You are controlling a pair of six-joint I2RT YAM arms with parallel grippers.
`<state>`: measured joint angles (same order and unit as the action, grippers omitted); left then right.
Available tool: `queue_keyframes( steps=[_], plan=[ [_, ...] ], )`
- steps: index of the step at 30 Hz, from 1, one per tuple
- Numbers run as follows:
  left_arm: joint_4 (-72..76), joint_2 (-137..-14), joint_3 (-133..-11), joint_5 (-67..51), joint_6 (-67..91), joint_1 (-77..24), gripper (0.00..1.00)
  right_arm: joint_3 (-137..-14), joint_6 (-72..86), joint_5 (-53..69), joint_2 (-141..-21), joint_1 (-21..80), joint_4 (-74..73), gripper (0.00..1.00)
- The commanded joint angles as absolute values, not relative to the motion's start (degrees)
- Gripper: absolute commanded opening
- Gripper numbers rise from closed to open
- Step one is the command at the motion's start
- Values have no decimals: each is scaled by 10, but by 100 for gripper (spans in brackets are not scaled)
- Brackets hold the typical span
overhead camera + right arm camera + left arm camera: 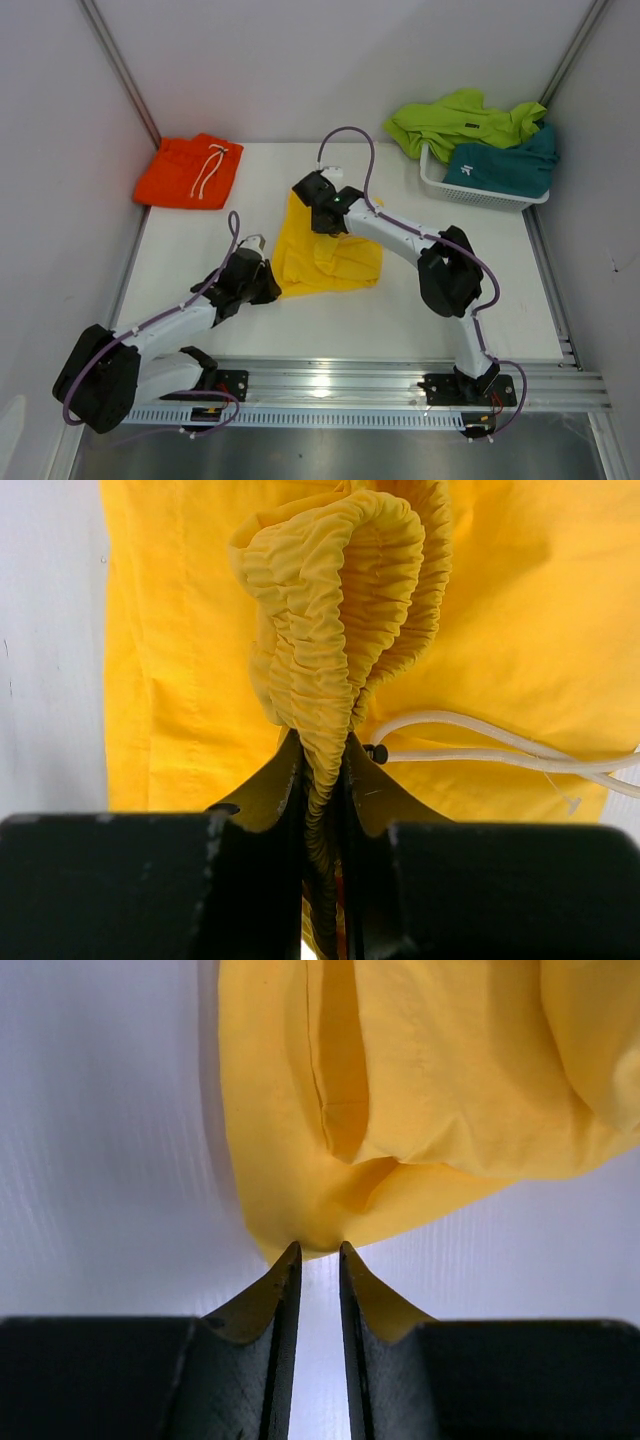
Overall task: Fold and stack the shorts
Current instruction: Fold the shorts
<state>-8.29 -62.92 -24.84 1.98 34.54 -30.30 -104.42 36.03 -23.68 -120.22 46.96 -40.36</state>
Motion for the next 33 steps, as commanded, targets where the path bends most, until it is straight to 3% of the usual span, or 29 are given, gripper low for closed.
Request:
queue_keyframes(
  steps=[1,11,14,16,22,33],
  plan=[
    [-72,-637,-241,24,347,-301,24,-1078,370,-278,-1195,477,-406,7],
    [-67,-631,-239,32,346,-300,25,-1090,385,-269,-1195,478,-393,13],
    [-58,-635,-236,27,348,-300,24,-1094,400,-268,-1207,483,-378,33],
    [-52,-635,-232,21,350,-300,24,-1087,406,-244,-1209,485,-357,34],
    [-47,-636,-230,12,350,-300,25,-1017,398,-144,-1179,499,-190,63],
    [-107,-562,-265,20,343,-300,27,-822,410,-82,-1020,451,-16,70]
  ],
)
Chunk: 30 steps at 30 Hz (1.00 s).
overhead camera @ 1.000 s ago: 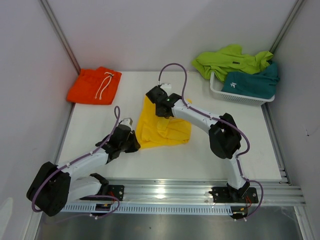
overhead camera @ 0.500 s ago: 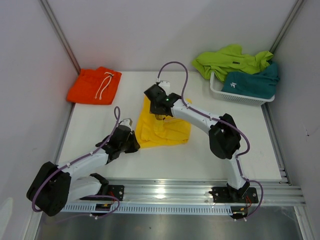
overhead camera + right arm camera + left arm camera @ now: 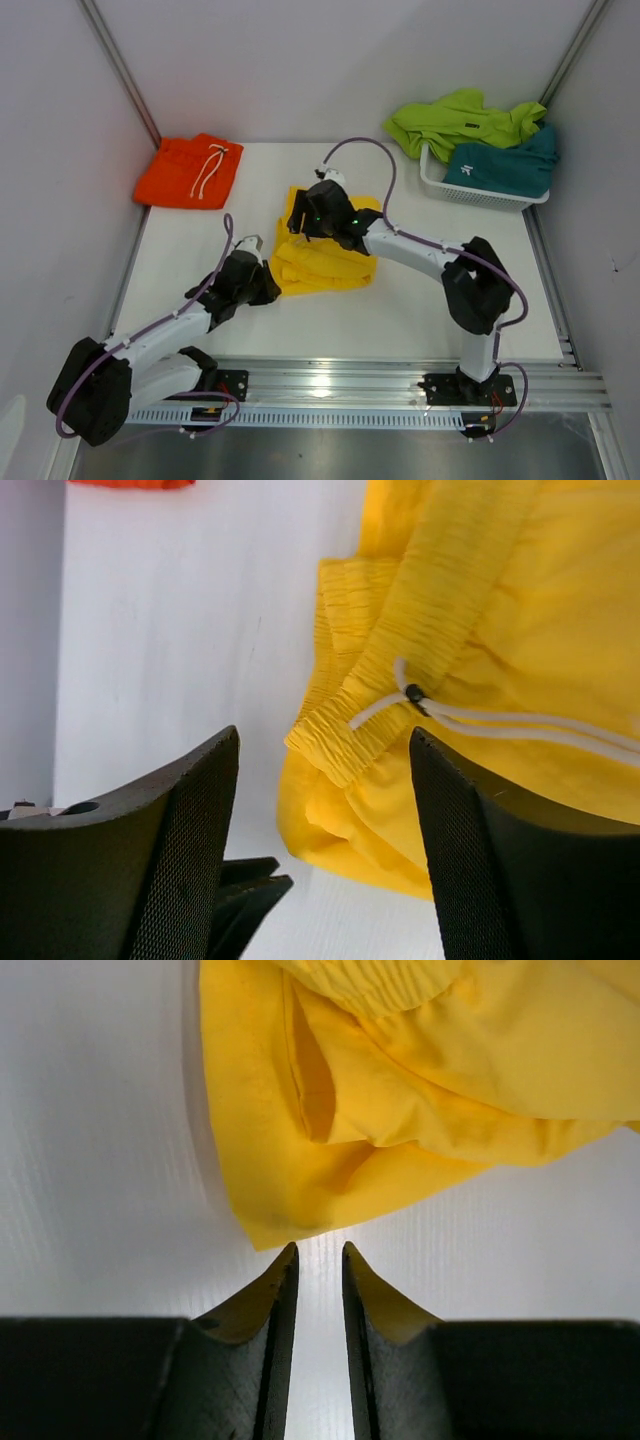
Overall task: Fold and stack the shorts
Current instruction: Fold the shorts
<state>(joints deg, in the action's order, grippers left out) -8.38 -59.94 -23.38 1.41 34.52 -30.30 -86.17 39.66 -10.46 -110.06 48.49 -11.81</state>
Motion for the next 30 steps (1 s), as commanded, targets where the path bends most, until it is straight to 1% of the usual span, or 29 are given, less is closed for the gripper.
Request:
queue_keyframes(
  steps=[1,5,9,12,13,17,19,21,22,23,24,30],
  plan=[
    [-117,-556,-274,22,341,-300,27,-780,412,-77,-1007,443,-6,70],
    [-148,-553,-330,20,330,-300,29,-696,419,-41,-957,410,50,69],
    [-142,-576,-386,13,324,-300,32,-655,422,23,-944,360,93,66],
    [-146,-615,-443,28,314,-300,34,-661,404,66,-957,337,108,65],
    [-145,-636,-452,33,310,-296,36,-670,399,83,-975,334,105,64],
    [-120,-698,-481,30,313,-280,37,-725,376,98,-1018,326,81,65],
    [-100,-723,-490,29,316,-274,39,-729,376,113,-1029,320,91,65],
    [-82,-757,-497,6,320,-271,39,-729,386,135,-1047,312,123,62],
    [-63,-765,-498,4,323,-269,39,-732,395,165,-1056,305,133,60],
    [-58,-781,-504,3,325,-270,39,-737,401,178,-1076,303,146,54],
    [-54,-788,-505,-16,326,-269,38,-752,404,198,-1086,301,148,52],
    [-22,-851,-517,-32,326,-269,37,-785,460,276,-1173,302,219,39]
  ],
)
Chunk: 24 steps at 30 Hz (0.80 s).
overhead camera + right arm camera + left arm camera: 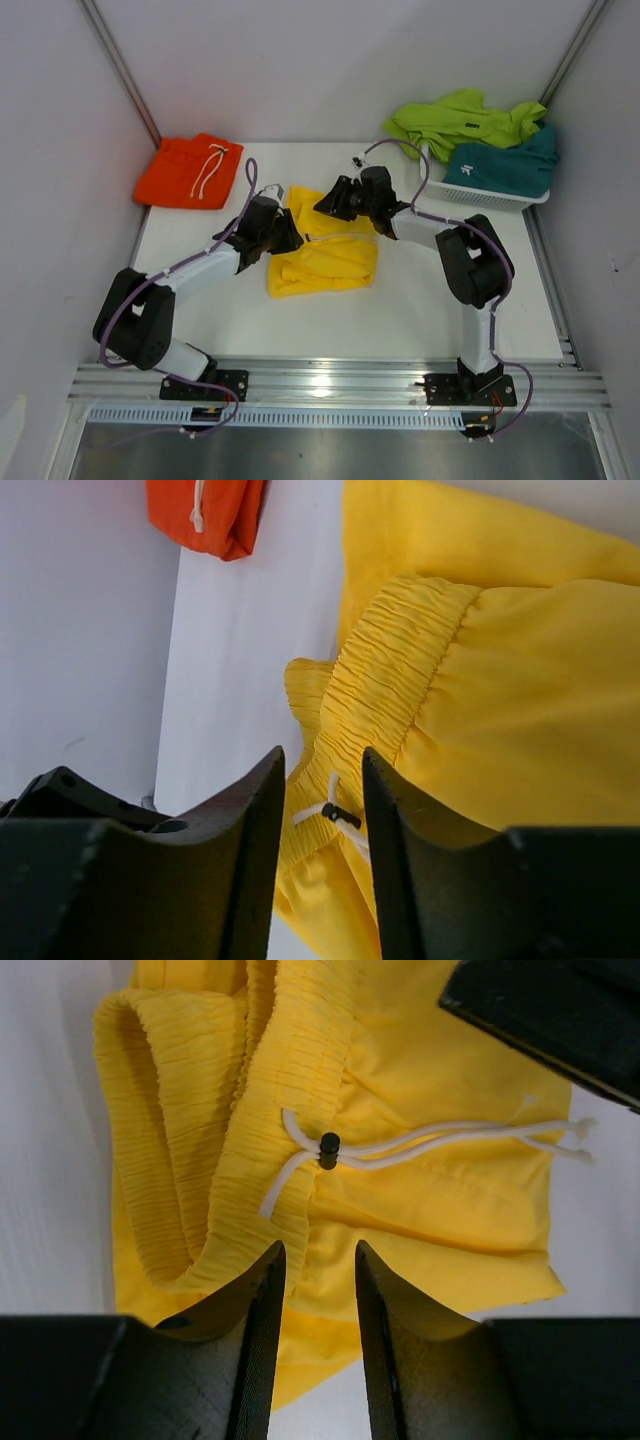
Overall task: Fold and stack the shorts
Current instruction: Fold the shorts
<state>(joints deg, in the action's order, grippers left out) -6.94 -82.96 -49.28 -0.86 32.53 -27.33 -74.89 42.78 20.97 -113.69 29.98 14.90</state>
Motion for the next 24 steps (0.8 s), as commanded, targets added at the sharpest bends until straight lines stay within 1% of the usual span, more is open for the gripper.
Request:
queue_keyframes(
  steps=[1,5,12,15,19,24],
  plan=[
    [-17,-856,-514,-35,327,-270,36,-789,464,280,-1185,302,224,37],
    [-4,-868,-491,-35,327,-269,35,-830,484,307,-1244,308,252,33],
    [45,-882,-401,-33,336,-269,33,-896,505,325,-1324,309,255,28],
    [74,-889,-366,-36,343,-269,30,-929,474,289,-1344,315,194,27],
    [98,-910,-342,-40,345,-270,28,-967,450,246,-1365,318,111,26],
    [103,-920,-340,-38,340,-270,27,-976,442,221,-1377,315,89,26]
  ],
)
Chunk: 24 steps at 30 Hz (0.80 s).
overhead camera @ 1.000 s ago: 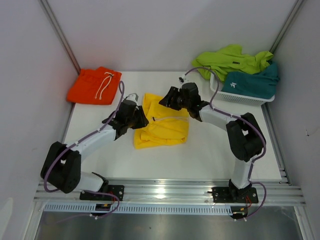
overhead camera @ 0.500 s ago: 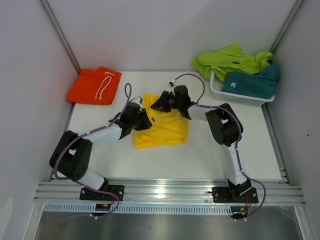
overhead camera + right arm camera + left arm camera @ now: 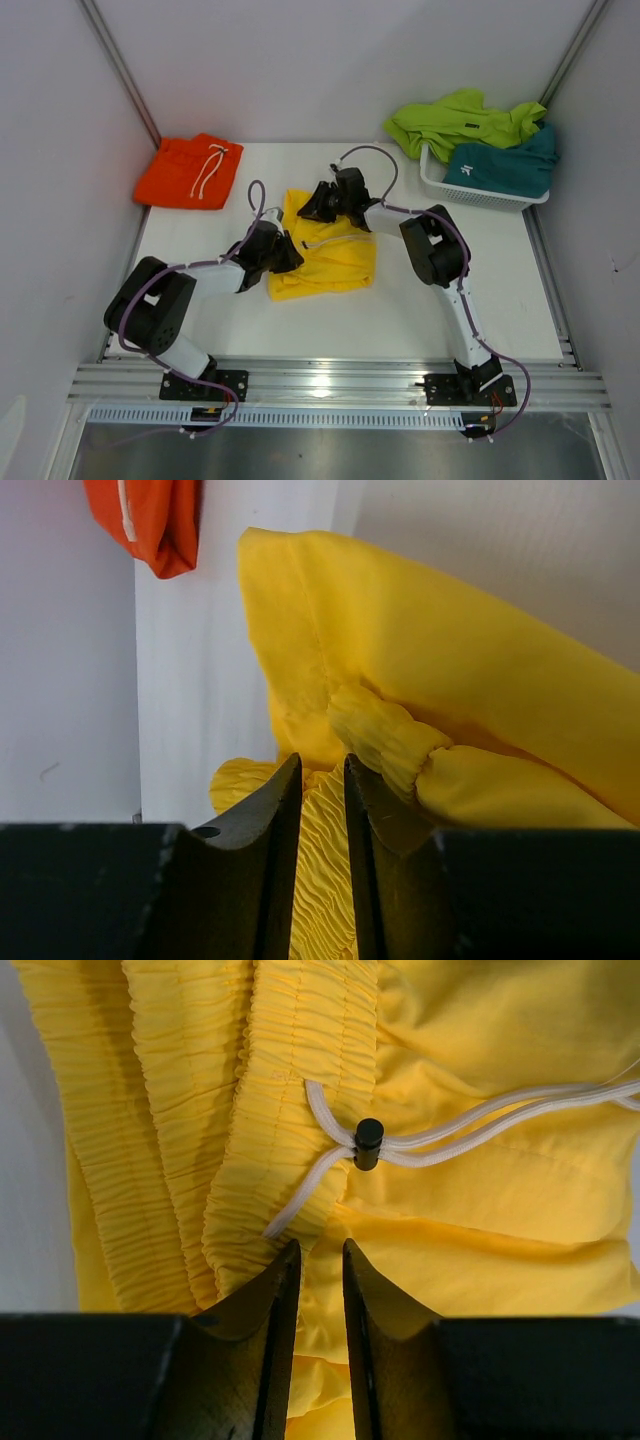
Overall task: Fold and stack the shorts
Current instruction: Fold the shorts
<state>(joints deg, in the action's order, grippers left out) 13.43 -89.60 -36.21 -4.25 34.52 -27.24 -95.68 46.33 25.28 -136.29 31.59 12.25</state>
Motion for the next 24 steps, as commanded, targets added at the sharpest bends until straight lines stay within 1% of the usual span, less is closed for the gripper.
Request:
queue_keyframes(
  steps=[1,5,9,11,12,14,15,16,17,19,20,22,23,24],
  plan=[
    [99,-919,-344,-35,339,-269,27,-977,442,226,-1376,311,89,27],
    [73,-907,-361,-25,330,-270,27,-972,436,242,-1346,299,92,30],
    [44,-890,-381,-9,321,-268,27,-947,411,245,-1265,276,80,36],
    [35,-878,-395,-5,318,-265,27,-926,384,250,-1235,259,69,45],
    [26,-874,-398,-5,318,-264,27,-920,371,250,-1205,254,46,53],
    [12,-852,-410,-5,316,-263,29,-906,328,252,-1176,239,17,61],
    [4,-841,-417,-5,317,-263,31,-900,317,252,-1162,233,-18,67],
    [-8,-832,-420,-6,318,-263,33,-892,309,253,-1132,226,-28,69],
    [-18,-808,-422,-12,321,-264,42,-867,302,262,-1117,220,-32,71],
    [-39,-784,-427,-20,328,-265,53,-839,289,273,-1074,193,-37,76],
    [-46,-759,-425,-31,331,-265,60,-818,285,273,-1064,186,-50,77],
    [-52,-731,-411,-44,342,-267,67,-803,266,260,-1043,164,-69,80],
    [-54,-717,-398,-49,354,-274,76,-796,258,258,-1033,158,-80,85],
    [-56,-689,-392,-52,361,-279,82,-783,253,262,-1031,152,-90,93]
  ],
)
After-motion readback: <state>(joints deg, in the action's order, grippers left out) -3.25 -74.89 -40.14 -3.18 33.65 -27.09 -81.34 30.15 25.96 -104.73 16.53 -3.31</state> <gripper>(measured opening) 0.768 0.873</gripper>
